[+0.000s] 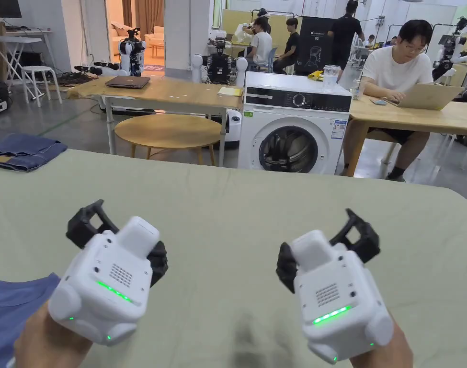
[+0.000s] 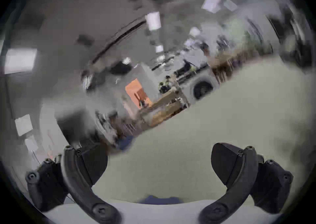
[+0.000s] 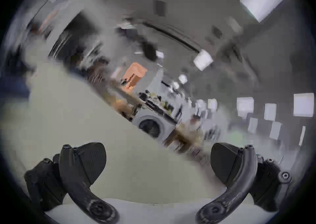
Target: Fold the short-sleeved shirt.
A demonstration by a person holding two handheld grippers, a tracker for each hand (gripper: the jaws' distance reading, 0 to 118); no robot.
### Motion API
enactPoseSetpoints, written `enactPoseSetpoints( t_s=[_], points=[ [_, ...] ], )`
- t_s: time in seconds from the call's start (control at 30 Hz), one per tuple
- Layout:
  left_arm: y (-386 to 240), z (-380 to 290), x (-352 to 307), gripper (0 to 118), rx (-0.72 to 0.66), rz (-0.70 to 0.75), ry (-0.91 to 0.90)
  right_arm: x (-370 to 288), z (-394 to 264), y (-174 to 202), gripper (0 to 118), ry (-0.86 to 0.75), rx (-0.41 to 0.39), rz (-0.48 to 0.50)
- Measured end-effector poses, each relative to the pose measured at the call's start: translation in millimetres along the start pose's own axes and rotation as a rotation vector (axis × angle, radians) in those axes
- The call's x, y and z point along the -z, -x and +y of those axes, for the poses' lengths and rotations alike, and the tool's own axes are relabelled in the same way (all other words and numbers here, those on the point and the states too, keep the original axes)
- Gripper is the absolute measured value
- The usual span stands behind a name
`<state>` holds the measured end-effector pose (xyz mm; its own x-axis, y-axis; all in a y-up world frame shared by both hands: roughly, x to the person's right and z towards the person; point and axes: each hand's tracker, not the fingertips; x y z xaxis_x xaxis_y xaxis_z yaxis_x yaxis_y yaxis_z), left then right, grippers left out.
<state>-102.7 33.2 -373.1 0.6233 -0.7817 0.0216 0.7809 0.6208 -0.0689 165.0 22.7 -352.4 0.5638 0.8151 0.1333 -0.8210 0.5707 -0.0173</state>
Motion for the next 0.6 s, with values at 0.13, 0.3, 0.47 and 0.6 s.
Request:
enactPoseSetpoints(
  t_s=[0.13, 0.3, 0.47, 0.6],
  points=[
    [-14, -2, 3, 118, 0.225, 0.003, 0.009, -7, -4, 17, 118, -0.058, -0.298, 0.022],
    [19, 4, -2, 117, -0.213, -0.053, 0.005, -2, 1, 7, 118, 0.075, -0.008, 0.008],
    [62, -20, -1, 118, -0.962, -0.139, -0.045, 7, -6, -26, 118, 0.254, 0.648, 0.047],
    [70, -40, -1, 117, -1.268, -0.136, -0.105, 3, -18, -38, 118, 0.279, 0.972, 0.009]
  ],
)
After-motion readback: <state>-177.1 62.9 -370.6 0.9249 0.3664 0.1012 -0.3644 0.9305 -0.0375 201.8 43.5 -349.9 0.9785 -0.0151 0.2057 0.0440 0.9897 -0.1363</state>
